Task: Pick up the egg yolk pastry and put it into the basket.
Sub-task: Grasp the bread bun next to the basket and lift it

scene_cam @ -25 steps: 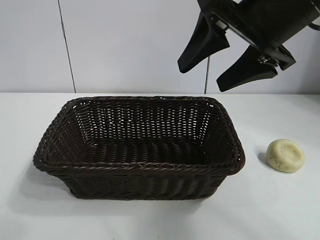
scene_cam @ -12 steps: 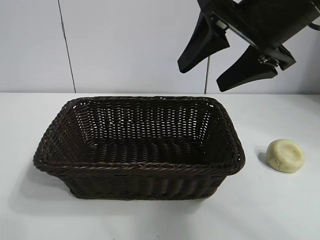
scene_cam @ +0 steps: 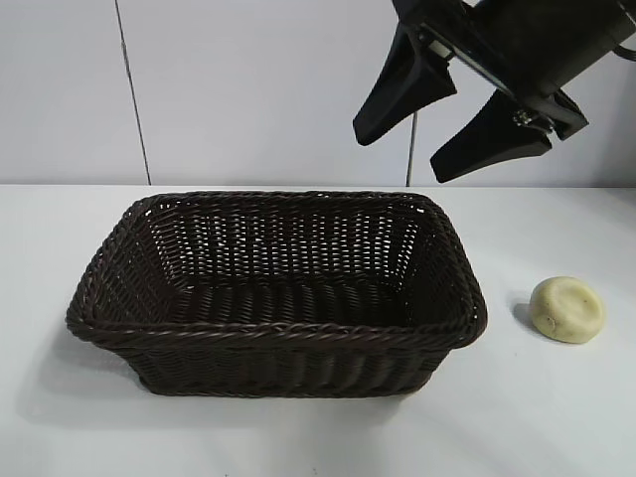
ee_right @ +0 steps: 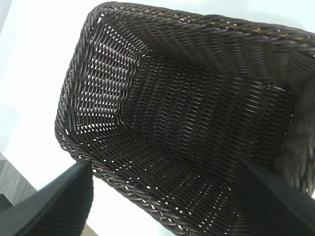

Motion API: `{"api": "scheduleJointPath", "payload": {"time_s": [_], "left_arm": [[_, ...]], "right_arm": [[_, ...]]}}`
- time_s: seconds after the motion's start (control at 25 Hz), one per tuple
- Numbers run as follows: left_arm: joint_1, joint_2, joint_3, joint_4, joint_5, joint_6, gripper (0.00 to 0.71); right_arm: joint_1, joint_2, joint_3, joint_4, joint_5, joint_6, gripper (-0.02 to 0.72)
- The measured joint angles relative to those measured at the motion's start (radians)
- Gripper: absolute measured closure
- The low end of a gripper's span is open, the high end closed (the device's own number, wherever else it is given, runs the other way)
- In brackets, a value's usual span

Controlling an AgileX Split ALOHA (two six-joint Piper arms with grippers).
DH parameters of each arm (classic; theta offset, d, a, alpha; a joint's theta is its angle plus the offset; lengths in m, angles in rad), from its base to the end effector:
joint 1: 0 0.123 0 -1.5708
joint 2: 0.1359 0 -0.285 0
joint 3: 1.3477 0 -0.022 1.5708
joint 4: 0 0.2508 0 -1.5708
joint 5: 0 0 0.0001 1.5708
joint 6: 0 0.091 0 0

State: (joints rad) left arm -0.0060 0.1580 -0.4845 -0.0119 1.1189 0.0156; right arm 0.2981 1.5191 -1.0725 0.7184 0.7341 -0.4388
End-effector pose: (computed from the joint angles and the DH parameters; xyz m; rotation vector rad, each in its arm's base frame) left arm 0.0172 -0.0011 0.2675 0.0243 2.2758 -0.0099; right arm 0.2879 0.1305 0.2726 -0.3911 2.5160 0.7501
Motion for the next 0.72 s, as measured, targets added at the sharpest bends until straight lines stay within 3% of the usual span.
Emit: {"api": "scheduleJointPath", "payload": {"time_s": [0.16,0.28,0.44,0.52,0.72], "left_arm": [[0.0,-0.142,0.0,0.0,0.001,0.0,0.139],[0.0,-0.17,0.0,0.0,0.007,0.0,0.139],[0.0,-0.17,0.0,0.0,0.009,0.0,0.139],[0.0,-0.17,0.0,0.0,0.009,0.0,0.139],[0.0,-0.17,0.0,0.0,0.01,0.0,0.139]], "right_arm": [[0.0,0.0,0.0,0.0,0.0,0.023,0.136],[0.0,0.0,-0.001,0.0,0.002,0.042,0.136],[0.0,0.013,-0.045,-0.052,0.049,0.132,0.136],[0.0,0.031,-0.087,-0.121,0.095,0.189,0.136],[0.0,0.09,-0.205,-0.359,0.208,0.381,0.136]]}}
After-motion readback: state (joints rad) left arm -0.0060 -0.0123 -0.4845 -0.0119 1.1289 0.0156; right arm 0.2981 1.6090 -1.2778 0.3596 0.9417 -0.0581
